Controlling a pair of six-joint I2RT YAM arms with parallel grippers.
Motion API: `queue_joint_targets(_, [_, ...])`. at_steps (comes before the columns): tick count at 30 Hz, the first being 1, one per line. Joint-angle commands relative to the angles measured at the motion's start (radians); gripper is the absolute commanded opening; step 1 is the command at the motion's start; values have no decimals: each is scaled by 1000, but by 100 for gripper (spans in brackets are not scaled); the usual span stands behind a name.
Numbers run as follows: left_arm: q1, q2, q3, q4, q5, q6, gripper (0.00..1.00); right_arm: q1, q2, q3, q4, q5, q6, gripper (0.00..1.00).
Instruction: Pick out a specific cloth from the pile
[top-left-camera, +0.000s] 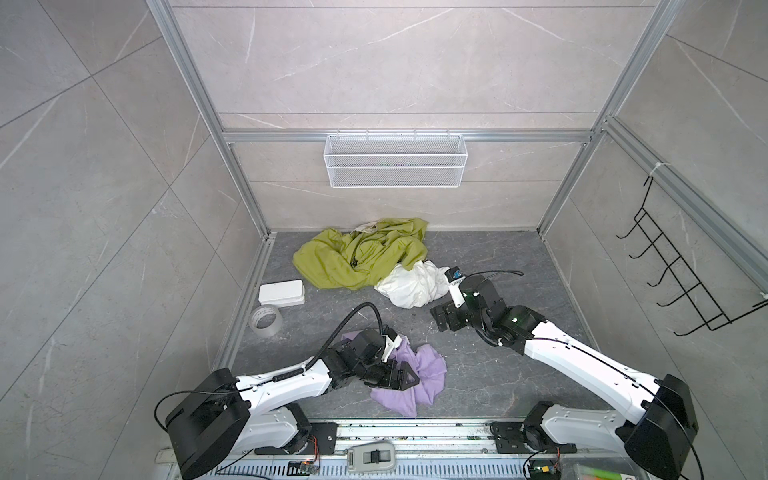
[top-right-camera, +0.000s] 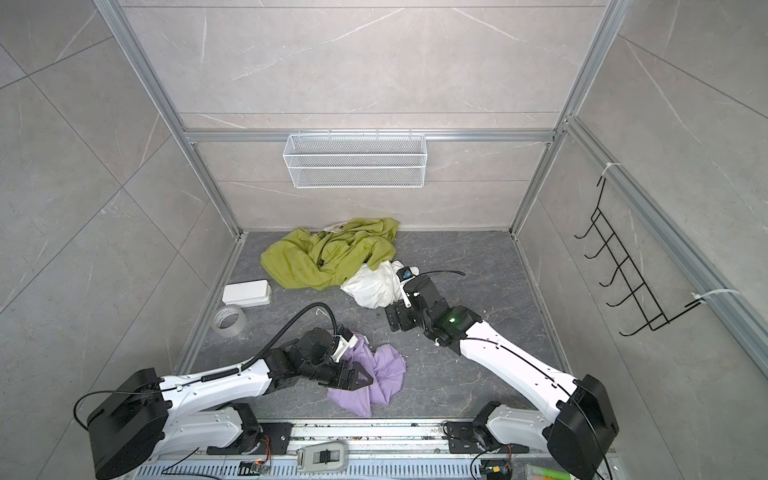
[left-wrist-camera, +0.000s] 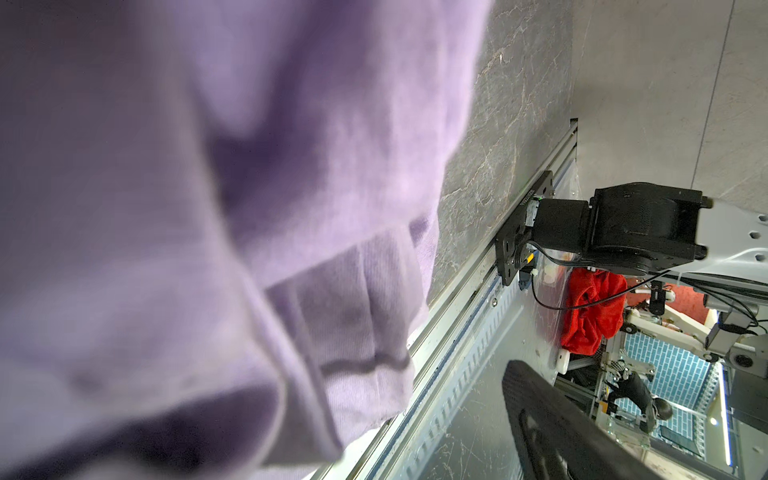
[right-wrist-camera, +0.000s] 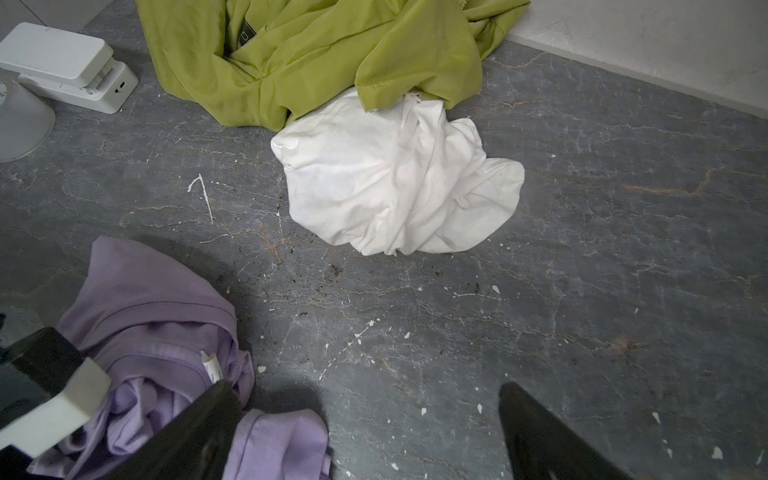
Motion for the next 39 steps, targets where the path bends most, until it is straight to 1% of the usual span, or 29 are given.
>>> queue_joint_targets(1, [-5,10,6,56,-7,-2,94,-5,-10,-12,-10,6,24,100])
queue_joint_targets(15, [-5,16,15,77,-16,3,94,-4,-11,-12,-5,10,28,100])
queue_joint_targets(23, [-5,1,42,35,-55,29,94,-5,-27,-19,0,19,27,100])
queue_joint_targets(30, [-5,-58,76,-61,-100,72,94,-5,-43,-20,46,79,14,100])
queue_joint_targets(39, [-4,-197,65,-190,-181,97,93,-5,-63,-51,132,198,13,100])
